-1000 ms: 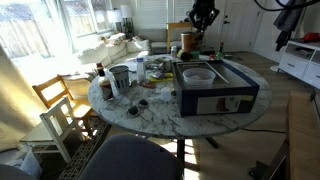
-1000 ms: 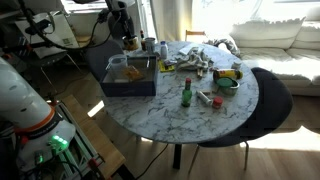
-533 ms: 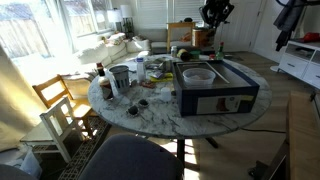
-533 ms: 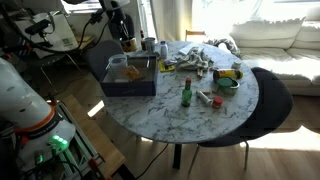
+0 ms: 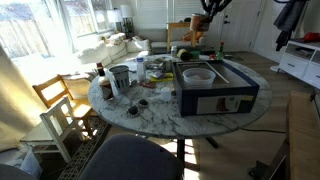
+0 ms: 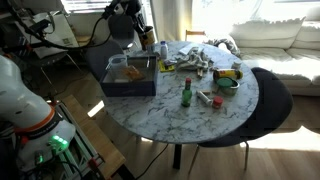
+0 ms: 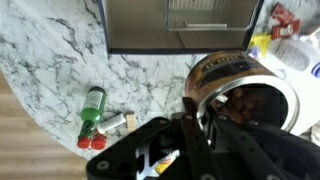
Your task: Move the yellow can to the right
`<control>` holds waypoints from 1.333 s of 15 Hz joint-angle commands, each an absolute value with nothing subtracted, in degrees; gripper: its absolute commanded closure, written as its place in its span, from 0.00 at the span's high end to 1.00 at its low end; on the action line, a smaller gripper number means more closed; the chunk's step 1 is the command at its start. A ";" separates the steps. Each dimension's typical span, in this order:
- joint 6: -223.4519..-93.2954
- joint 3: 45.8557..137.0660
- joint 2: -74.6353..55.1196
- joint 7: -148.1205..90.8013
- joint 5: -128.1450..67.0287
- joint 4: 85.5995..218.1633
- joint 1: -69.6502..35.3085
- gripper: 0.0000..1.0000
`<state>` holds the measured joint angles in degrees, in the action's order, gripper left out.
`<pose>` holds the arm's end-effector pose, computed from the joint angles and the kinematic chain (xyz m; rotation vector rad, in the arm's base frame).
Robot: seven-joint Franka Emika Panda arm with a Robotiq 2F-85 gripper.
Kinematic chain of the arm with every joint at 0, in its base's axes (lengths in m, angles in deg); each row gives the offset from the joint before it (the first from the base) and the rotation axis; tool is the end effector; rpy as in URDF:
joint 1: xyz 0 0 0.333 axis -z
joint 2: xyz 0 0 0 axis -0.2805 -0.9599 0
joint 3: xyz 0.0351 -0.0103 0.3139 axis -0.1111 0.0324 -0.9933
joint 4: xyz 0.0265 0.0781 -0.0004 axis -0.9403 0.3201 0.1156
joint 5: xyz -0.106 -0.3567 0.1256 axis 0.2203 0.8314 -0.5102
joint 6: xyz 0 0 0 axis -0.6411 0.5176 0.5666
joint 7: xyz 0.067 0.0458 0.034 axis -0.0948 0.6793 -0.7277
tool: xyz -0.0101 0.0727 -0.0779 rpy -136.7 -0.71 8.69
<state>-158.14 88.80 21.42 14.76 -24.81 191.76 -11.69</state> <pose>0.4900 -0.0534 0.4779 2.8222 -1.2791 0.4919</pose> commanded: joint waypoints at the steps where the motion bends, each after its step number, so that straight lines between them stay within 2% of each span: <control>1: -161.68 92.57 15.36 14.75 -30.00 186.07 -7.32 0.03; 8: -169.75 96.98 -1.56 21.90 -38.35 177.77 -4.60 0.03; 20: -163.52 100.58 -26.45 28.76 -37.17 158.19 -7.85 0.03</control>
<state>-166.06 97.89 -20.90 26.54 -38.45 164.38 -5.45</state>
